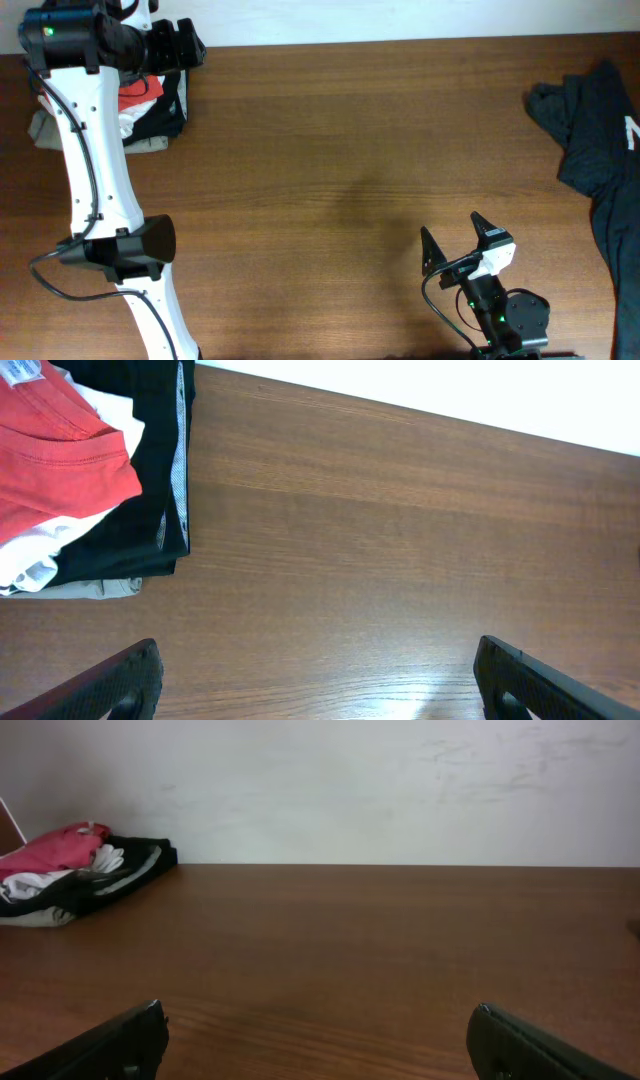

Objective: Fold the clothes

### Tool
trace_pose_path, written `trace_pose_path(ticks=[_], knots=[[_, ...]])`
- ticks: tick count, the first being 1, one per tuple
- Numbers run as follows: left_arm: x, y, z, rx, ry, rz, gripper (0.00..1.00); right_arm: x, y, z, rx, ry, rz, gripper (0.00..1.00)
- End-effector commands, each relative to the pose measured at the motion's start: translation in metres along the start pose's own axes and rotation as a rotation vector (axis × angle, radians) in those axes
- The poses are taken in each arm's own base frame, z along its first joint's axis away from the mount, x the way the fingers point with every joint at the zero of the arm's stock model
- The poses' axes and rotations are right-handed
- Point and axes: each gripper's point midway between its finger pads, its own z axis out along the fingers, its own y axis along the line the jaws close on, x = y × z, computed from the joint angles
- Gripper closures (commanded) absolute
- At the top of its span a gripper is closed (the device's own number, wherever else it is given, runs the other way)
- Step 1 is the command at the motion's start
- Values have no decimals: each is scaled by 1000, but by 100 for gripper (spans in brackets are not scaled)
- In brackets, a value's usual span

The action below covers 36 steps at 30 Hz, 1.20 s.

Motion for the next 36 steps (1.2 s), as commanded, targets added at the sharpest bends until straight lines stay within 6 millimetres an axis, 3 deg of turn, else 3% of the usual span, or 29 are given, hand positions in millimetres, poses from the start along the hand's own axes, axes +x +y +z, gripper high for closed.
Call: trace_pose_path(ticks=[1, 17, 22, 25, 29, 32, 36], knots=[[1, 0, 1, 3, 4, 4, 1, 2, -1, 0, 8, 1, 0, 1], [2, 0, 6, 2, 16, 3, 1, 2, -1, 0, 7, 1, 0, 1], [33, 9, -21, -87, 82, -6, 1, 2, -1, 0, 7, 1, 0, 2], [45, 14, -18, -162, 16, 62, 1, 2, -1, 0, 7, 1, 0, 1], [91, 3, -3, -124, -54, 335, 1, 2, -1, 0, 7, 1, 0, 1], [140, 14, -3, -124, -96, 355, 1, 2, -1, 0, 7, 1, 0, 1], [166, 21, -12, -124, -298, 377, 1, 2, -1, 0, 7, 1, 0, 1]])
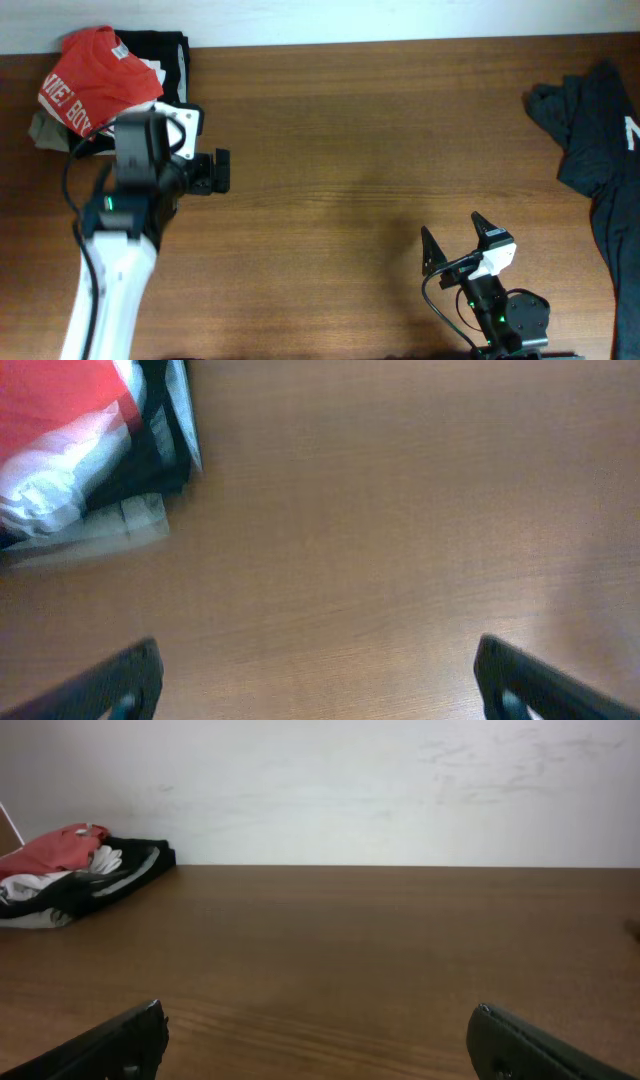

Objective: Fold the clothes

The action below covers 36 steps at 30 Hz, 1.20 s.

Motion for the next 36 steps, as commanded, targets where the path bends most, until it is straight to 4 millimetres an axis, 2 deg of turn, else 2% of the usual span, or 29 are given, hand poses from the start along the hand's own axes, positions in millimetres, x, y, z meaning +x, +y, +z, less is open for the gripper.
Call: trace_pose_path(ticks=[1, 2, 7, 11, 15, 18, 23, 26, 36], knots=[[17, 0, -23, -31, -190, 39, 1, 2, 0, 0, 4, 3, 0, 1], [29, -2, -30, -41, -292, 45, 1, 2, 0, 0, 4, 3, 0, 1], [77, 0, -44, -87, -556, 49, 1, 2, 0, 0, 4, 3, 0, 1], [112, 2, -33, -110, -633, 46, 1, 2, 0, 0, 4, 3, 0, 1], [130, 1, -22, -111, -641, 46, 1, 2, 0, 0, 4, 3, 0, 1], [125, 1, -30, -115, -680, 50, 1, 2, 0, 0, 4, 3, 0, 1], [114, 0, -54, -126, -791, 58, 1, 2, 0, 0, 4, 3, 0, 1], [129, 0, -39, -117, -705, 51, 1, 2, 0, 0, 4, 3, 0, 1], [128, 0, -40, -118, -711, 52, 1, 2, 0, 0, 4, 3, 0, 1]])
